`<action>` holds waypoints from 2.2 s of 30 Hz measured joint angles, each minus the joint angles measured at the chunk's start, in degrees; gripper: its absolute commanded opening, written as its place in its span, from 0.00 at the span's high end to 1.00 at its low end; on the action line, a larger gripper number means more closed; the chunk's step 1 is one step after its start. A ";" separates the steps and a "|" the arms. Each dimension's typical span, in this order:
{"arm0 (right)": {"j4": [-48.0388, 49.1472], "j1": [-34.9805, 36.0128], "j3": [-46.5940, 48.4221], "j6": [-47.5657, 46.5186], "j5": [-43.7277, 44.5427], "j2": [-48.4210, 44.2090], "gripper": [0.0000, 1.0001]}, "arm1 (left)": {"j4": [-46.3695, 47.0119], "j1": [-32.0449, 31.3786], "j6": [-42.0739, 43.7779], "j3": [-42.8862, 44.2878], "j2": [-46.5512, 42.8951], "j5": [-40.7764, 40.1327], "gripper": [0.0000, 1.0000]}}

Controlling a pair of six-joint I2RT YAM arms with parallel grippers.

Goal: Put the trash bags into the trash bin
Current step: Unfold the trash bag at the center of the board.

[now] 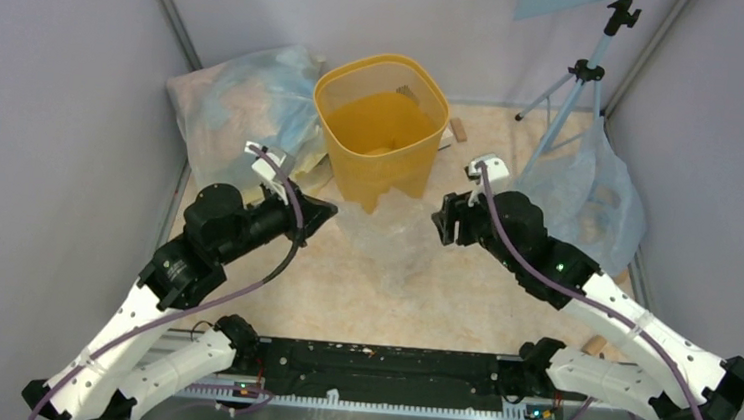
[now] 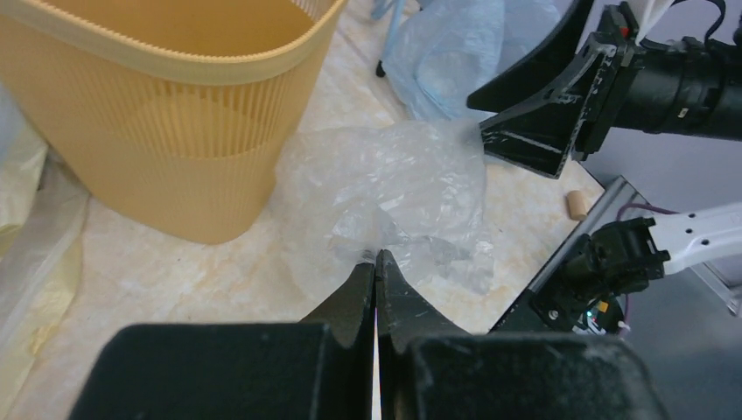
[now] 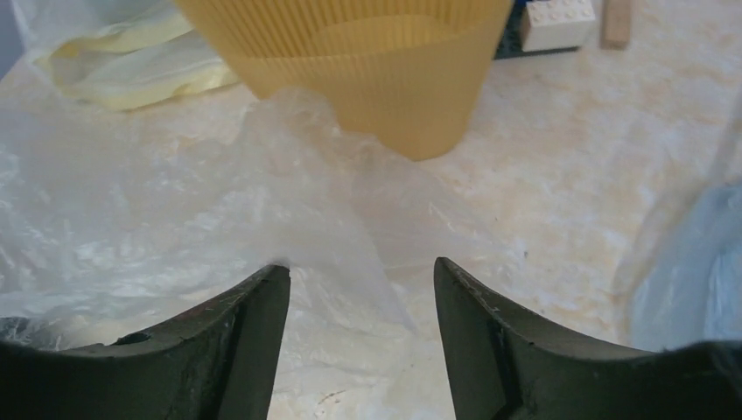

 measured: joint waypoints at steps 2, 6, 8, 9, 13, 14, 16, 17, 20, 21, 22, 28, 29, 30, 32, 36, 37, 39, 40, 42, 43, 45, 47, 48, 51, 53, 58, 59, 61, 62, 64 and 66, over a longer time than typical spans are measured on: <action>0.94 0.46 0.52 -2.40 -3.98 0.81 0.33 | 1.29 0.00 0.00 0.00 1.18 1.88 1.00; 3.02 3.54 1.57 -8.87 -8.74 2.40 0.27 | 2.69 0.00 0.28 0.00 3.34 3.87 1.00; 3.54 5.95 2.12 -12.35 -9.94 2.99 0.25 | 2.80 0.00 0.48 0.00 4.00 4.22 1.00; 3.78 7.56 2.47 -14.43 -10.40 3.34 0.24 | 2.82 0.00 0.52 0.02 4.11 4.28 1.00; 4.44 11.76 3.58 -21.22 -11.54 5.33 0.20 | 2.82 0.00 0.87 0.70 4.13 4.26 1.00; 4.59 12.15 3.82 -22.58 -11.54 6.03 0.20 | 2.82 0.00 1.01 1.09 4.20 4.24 1.00; 4.50 12.37 4.81 -24.79 -10.84 7.91 0.20 | 2.82 0.00 1.38 2.03 4.26 4.22 1.00; 4.46 12.37 5.49 -25.70 -10.32 9.07 0.21 | 2.75 0.00 1.66 2.58 4.26 4.20 1.00; 4.24 12.37 7.82 -28.15 -8.63 12.41 0.39 | 2.78 0.00 2.19 4.24 4.61 4.24 1.00; 4.02 12.37 8.68 -28.70 -8.20 13.31 0.51 | 2.80 0.00 2.40 4.81 4.87 4.24 1.00; 3.91 12.37 9.40 -29.33 -7.96 13.92 0.66 | 2.73 0.00 2.60 5.22 4.98 4.22 1.00; 5.20 12.41 11.47 -29.79 -5.77 14.12 1.00 | 1.60 0.00 4.20 7.37 5.97 3.10 0.99; 5.51 12.41 11.47 -29.22 -4.83 13.84 1.00 | 1.27 0.00 4.52 7.76 5.99 2.40 0.98; 5.70 12.44 11.47 -28.72 -3.82 13.46 1.00 | 0.79 0.00 4.79 8.22 5.99 1.57 0.96; 6.08 12.44 11.50 -27.17 -1.22 12.44 1.00 | -0.72 0.00 5.18 9.38 5.97 -1.09 0.95; 4.20 12.13 13.88 -22.34 5.05 9.81 1.00 | -4.07 -0.02 5.38 10.75 5.97 -8.92 0.92; 3.19 11.89 15.06 -20.76 6.60 9.35 1.00 | -5.05 0.00 5.38 10.75 5.97 -11.06 0.89; 0.46 11.04 18.62 -16.44 10.45 8.83 1.00 | -7.04 0.00 5.35 10.73 5.95 -14.78 0.86; -0.68 10.34 20.28 -14.38 12.04 8.72 1.00 | -7.69 0.00 5.40 10.71 5.92 -16.04 0.83; -2.40 9.05 22.53 -11.08 14.62 8.33 1.00 | -9.05 0.00 5.35 10.43 5.97 -18.88 0.63; -3.13 8.61 23.15 -9.55 15.61 7.96 1.00 | -9.66 0.00 5.40 10.19 5.97 -19.96 0.46; -4.39 8.17 23.45 -7.30 16.92 7.30 1.00 | -10.73 -0.02 5.40 9.42 5.95 -21.33 0.20; -5.66 8.15 23.47 -5.64 17.73 7.08 1.00 | -11.23 0.00 5.33 8.48 5.88 -21.22 0.04; -6.32 8.15 23.50 -4.83 17.81 7.19 1.00 | -11.10 0.00 5.03 7.74 5.70 -20.52 0.02; -8.31 8.15 24.04 -3.17 17.88 8.24 1.00 | -8.46 0.00 4.00 3.61 3.61 -14.69 0.01; -9.11 8.15 24.85 -2.10 17.86 9.38 1.00 | -5.20 0.00 2.71 -0.02 1.49 -9.53 0.01; -10.34 8.15 25.94 -0.17 17.84 11.06 1.00 | 6.95 -0.02 -3.19 -10.99 -2.01 2.71 0.01; -10.38 8.15 26.18 0.07 17.77 11.34 1.00 | 8.63 -0.02 -4.22 -12.41 -1.53 4.22 0.01; -10.32 8.15 26.60 0.59 17.44 11.69 1.00 | 10.71 -0.02 -5.55 -14.08 -0.09 5.86 0.01; -10.47 8.17 26.84 0.68 17.16 11.78 1.00 | 11.56 -0.02 -6.03 -14.53 0.74 6.27 0.01; -10.34 8.17 26.99 1.07 16.72 11.78 1.00 | 13.55 -0.02 -7.21 -15.39 2.89 7.04 0.01; -10.32 8.17 27.17 1.46 16.31 11.78 1.00 | 16.15 -0.02 -8.35 -16.57 4.00 7.45 0.02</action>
